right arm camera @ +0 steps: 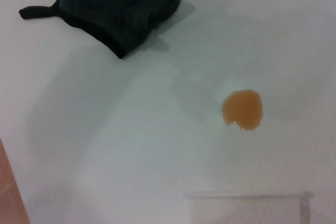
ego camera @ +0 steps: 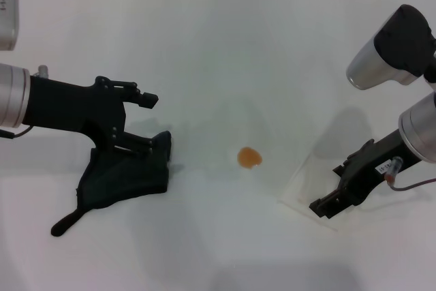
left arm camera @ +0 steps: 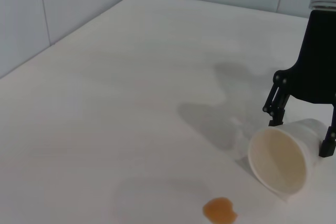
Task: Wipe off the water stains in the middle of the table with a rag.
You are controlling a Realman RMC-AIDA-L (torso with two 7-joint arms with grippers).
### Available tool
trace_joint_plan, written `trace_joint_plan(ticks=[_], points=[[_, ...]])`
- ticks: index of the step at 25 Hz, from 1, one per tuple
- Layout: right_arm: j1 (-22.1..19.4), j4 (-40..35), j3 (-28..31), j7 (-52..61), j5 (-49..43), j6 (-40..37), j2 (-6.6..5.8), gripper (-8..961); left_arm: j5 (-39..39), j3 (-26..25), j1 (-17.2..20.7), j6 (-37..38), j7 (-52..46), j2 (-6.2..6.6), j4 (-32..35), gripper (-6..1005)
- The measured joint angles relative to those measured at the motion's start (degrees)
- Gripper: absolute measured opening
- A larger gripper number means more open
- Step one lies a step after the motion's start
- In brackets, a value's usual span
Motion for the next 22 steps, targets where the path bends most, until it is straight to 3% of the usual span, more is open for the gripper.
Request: trace_joint_plan(ticks=[17, 22], points=[[0.5, -0.9, 0.2, 0.0, -0.1, -0.8, -0.09, 691, 0.5, 0.0, 0.0, -0.2, 0.0, -0.07, 0.0, 862], [0.6, -3.3, 2.9, -0.3, -0.2, -1.7, -0.29, 665, 0.5, -0.3, 0.0, -0.3, 0.6, 0.00, -0.4, 861]])
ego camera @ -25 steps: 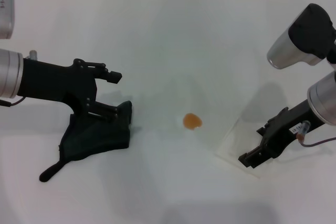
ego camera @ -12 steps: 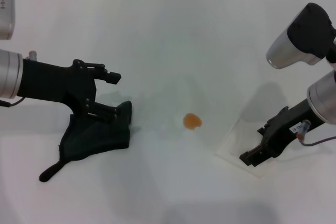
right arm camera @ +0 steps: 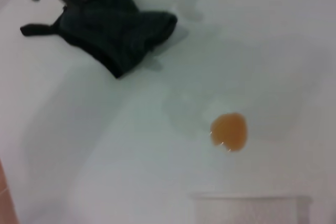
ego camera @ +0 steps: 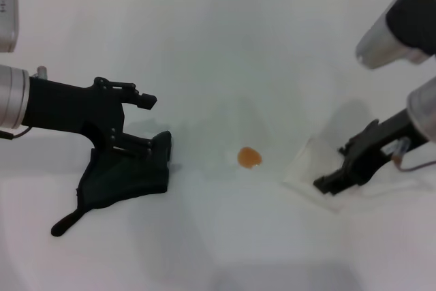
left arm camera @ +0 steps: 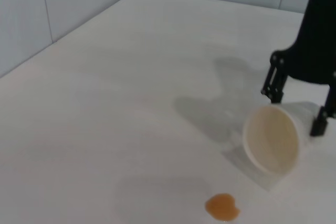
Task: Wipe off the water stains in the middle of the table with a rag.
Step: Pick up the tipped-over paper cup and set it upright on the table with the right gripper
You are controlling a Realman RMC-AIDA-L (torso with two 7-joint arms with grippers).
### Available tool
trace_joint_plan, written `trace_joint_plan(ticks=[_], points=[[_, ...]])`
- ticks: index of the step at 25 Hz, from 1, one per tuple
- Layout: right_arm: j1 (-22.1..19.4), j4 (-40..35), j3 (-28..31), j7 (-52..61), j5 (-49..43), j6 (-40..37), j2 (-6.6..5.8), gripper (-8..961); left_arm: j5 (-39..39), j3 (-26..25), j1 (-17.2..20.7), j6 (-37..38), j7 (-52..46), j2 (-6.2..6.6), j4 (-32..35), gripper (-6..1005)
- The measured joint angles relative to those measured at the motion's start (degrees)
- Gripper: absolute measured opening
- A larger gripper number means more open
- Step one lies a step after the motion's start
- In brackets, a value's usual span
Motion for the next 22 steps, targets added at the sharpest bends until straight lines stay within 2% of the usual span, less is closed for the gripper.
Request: trace_joint_plan(ticks=[6, 12, 16, 22], points=[[-0.2, 0.1, 7.3, -3.0, -0.2, -0.3, -0.31, 654, -0.4, -0.4, -0.2, -0.8, 1.0, 0.18, -1.6, 861], [-1.0, 1.4, 11.8, -7.2, 0.4, 1.9, -0.13, 654, -0.5, -0.5, -0.1, -1.7, 1.5, 0.18, -1.6, 860], [-2.3, 4.8, 15.0, -11.6, 2.7, 6.0, -0.03, 655, -0.6, -0.5, 0.0, -2.3, 1.9, 0.03, -1.7, 859], [-4.5, 13.0, 20.3, -22.3, 11.4, 11.5, -0.08, 655, -1.0, -0.6, -0.1, -2.4, 2.0, 0.00, -1.8, 857]])
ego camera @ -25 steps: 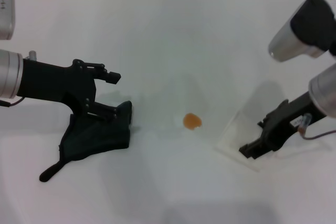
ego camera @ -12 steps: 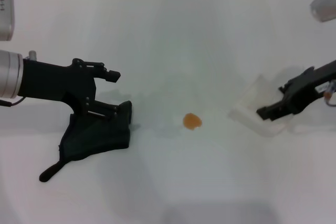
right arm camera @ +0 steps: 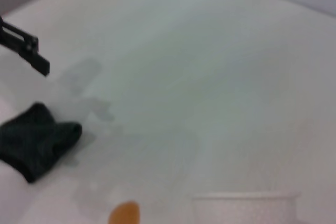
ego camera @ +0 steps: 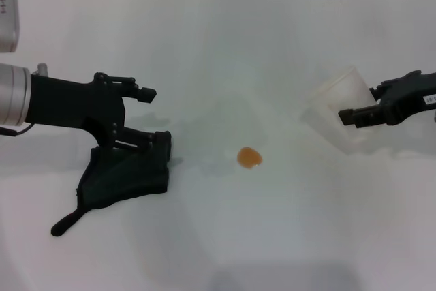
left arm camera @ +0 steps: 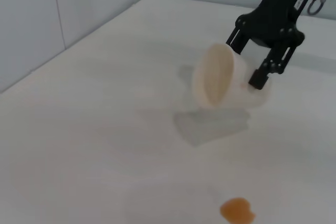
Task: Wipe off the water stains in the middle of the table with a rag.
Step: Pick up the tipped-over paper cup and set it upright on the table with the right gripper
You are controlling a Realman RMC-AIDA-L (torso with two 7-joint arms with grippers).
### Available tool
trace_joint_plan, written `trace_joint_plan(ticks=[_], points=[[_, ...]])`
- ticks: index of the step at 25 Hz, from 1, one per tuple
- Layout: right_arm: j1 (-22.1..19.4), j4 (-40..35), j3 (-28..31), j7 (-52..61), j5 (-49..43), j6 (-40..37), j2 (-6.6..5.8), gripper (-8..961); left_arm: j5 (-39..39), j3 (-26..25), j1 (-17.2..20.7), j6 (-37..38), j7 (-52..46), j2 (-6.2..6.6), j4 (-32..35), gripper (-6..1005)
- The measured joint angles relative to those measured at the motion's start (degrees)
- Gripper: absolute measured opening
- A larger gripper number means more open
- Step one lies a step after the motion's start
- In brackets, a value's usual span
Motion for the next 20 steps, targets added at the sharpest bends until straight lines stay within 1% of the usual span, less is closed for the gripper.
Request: trace_joint_plan(ticks=[1, 2, 4, 8, 13, 15, 16, 20], points=[[-0.4, 1.5, 0.9, -2.2, 2.0, 0.8, -0.01, 655, -0.1, -0.2, 0.0, 0.0, 0.0, -0.02, 0.0, 857], [-1.3, 4.3, 2.9, -6.8, 5.7, 1.7, -0.04, 655, -0.2, -0.7, -0.2, -0.1, -0.1, -0.11, 0.0, 857], [-1.6, 5.4, 3.7, -8.5, 7.1, 1.9, -0.06, 655, -0.2, -0.9, -0.3, -0.1, -0.2, -0.12, 0.0, 857], [-2.8, 10.2, 6.4, -16.5, 13.1, 2.8, -0.08, 655, -0.4, -1.2, -0.6, -0.1, -0.5, -0.13, 0.0, 856], [-2.7, 18.1, 9.9, -25.8, 18.3, 3.8, -0.12, 655, -1.2, -1.3, -0.6, -0.7, -0.3, -0.24, 0.0, 854], [-2.6, 23.0, 11.2, -31.7, 21.6, 4.3, -0.13, 655, -1.3, -1.3, -0.6, -0.8, -0.3, -0.28, 0.0, 854], [-2.6, 23.0, 11.2, -31.7, 21.6, 4.3, -0.13, 654, -1.3, -1.3, -0.6, -0.8, -0.3, -0.27, 0.0, 854], [-2.8, 27.3, 11.4, -38.3, 25.5, 5.9, -0.15, 654, -1.3, -1.2, -0.6, -0.8, -0.4, -0.27, 0.0, 853]])
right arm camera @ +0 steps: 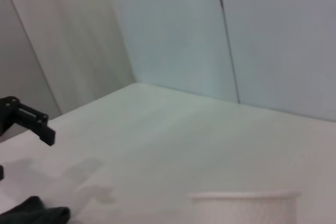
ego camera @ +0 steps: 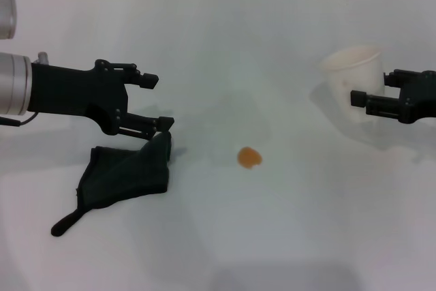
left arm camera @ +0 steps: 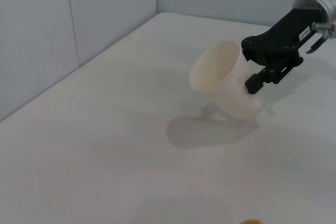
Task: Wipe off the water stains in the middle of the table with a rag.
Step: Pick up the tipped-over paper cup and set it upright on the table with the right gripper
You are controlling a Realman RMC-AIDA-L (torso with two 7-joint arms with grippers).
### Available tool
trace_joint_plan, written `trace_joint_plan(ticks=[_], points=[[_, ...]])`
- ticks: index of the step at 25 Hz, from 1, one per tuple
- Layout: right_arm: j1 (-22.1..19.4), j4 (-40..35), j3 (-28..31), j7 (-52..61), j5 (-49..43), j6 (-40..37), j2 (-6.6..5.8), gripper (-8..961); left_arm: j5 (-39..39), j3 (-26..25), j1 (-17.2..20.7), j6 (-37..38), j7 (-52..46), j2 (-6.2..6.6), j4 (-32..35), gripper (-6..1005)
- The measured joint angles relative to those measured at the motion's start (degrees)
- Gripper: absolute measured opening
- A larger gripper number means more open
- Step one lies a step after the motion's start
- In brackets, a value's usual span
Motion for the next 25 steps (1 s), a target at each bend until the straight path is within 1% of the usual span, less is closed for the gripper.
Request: trace_joint_plan(ticks=[7, 14, 25], points=[[-0.1, 6.9, 1.3, -7.8, 4.1, 2.6, 0.01, 654, 0.0, 0.3, 0.0, 0.0, -0.1, -0.08, 0.0, 851], [-0.4, 13.4, 4.9, -16.3, 8.5, 2.1, -0.01, 655, 0.1, 0.3, 0.2, 0.0, -0.1, -0.40, 0.0, 850], [-0.9, 21.5, 6.4, -26.3, 13.7, 1.9, -0.01, 654, 0.2, 0.3, 0.3, 0.0, -0.1, -0.51, 0.0, 847]])
